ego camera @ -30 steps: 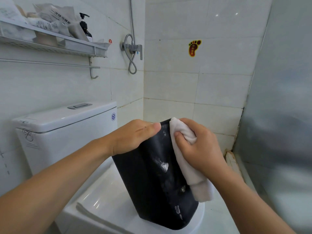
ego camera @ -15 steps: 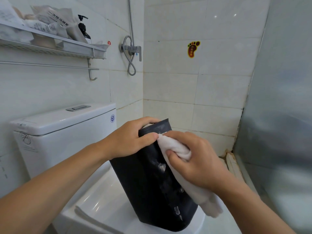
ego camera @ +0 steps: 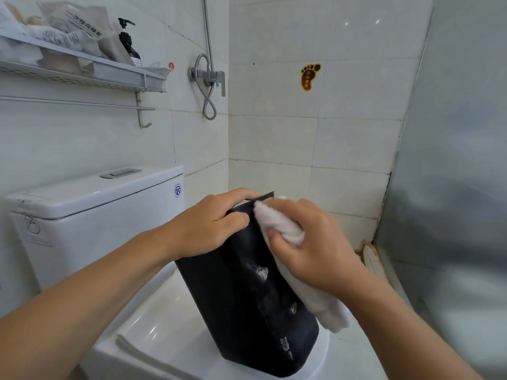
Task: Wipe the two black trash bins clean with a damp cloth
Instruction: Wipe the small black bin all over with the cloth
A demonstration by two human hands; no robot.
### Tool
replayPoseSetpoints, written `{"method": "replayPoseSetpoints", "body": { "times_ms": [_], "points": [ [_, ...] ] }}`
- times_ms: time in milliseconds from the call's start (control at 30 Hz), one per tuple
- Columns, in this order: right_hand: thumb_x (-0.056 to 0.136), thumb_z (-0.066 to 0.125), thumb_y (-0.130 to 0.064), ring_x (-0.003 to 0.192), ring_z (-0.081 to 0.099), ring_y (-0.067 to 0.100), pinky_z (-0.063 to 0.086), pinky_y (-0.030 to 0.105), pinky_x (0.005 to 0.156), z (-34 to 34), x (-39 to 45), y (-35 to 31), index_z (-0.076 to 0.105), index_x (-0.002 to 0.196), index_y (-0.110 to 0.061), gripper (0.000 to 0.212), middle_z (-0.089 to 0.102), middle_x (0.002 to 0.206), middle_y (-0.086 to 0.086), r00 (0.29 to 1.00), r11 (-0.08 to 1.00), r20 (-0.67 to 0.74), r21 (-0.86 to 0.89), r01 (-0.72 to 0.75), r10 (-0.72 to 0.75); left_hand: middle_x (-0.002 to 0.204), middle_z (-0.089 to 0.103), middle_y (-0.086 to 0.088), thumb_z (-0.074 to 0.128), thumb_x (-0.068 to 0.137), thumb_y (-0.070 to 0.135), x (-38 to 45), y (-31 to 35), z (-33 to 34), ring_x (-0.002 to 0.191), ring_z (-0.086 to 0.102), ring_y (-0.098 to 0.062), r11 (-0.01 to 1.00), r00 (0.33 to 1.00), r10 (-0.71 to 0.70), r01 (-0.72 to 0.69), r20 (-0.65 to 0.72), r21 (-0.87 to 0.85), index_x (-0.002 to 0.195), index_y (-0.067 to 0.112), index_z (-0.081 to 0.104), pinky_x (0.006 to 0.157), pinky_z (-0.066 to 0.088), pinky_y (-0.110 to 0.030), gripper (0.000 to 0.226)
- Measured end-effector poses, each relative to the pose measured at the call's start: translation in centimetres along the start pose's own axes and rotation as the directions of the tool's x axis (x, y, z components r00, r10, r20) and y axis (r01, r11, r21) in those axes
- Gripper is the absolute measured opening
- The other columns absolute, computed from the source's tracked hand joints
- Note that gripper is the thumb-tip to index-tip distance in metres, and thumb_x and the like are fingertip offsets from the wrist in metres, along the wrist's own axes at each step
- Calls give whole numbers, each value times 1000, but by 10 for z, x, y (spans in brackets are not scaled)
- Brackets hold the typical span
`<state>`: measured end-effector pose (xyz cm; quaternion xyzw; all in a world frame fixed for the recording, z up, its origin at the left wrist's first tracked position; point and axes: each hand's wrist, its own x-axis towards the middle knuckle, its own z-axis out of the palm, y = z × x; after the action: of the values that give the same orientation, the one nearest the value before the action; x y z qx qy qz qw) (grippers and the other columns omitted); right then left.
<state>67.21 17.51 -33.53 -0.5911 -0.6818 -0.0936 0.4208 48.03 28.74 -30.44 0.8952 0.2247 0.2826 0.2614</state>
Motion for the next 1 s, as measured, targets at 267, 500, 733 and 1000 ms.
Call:
{"method": "replayPoseSetpoints", "body": {
  "times_ms": [267, 500, 733, 1000],
  "points": [
    [88, 60, -41, 75, 60, 21, 54, 42, 66, -4, 3, 5, 62, 123, -48, 35, 54, 84, -8, 997, 985, -78, -170, -37, 24, 131, 65, 30, 46, 94, 25, 3, 9, 4, 128, 57, 2, 1000, 1000, 14, -14, 11, 27, 133, 52, 58, 111, 46, -32, 49],
    [89, 61, -39, 72, 59, 20, 53, 41, 64, -1, 5, 6, 63, 114, -45, 26, 55, 80, -7, 987, 979, -129, -168, -114, 93, 131, 71, 18, 47, 103, 7, -2, 8, 4, 124, 64, -8, 999, 999, 32, -32, 18, -9, 141, 44, 60, 111, 49, -40, 55],
    [87, 57, -44, 71, 59, 14, 49, 33, 61, -8, -3, -10, 64, 118, -47, 31, 55, 82, -8, 999, 988, 18, -147, 37, -35, 135, 68, 24, 47, 99, 9, -2, 7, 2, 130, 60, -3, 999, 999, 35, -35, 28, -13, 145, 40, 59, 113, 47, -37, 57],
    [85, 61, -40, 72, 60, 19, 49, 36, 60, -8, -4, 1, 65, 118, -44, 33, 54, 83, -8, 998, 986, -47, -168, 23, -32, 135, 70, 15, 45, 95, 17, 2, 10, 7, 128, 62, -10, 999, 998, 43, -42, 43, -24, 142, 49, 60, 114, 46, -46, 58]
  ]
}}
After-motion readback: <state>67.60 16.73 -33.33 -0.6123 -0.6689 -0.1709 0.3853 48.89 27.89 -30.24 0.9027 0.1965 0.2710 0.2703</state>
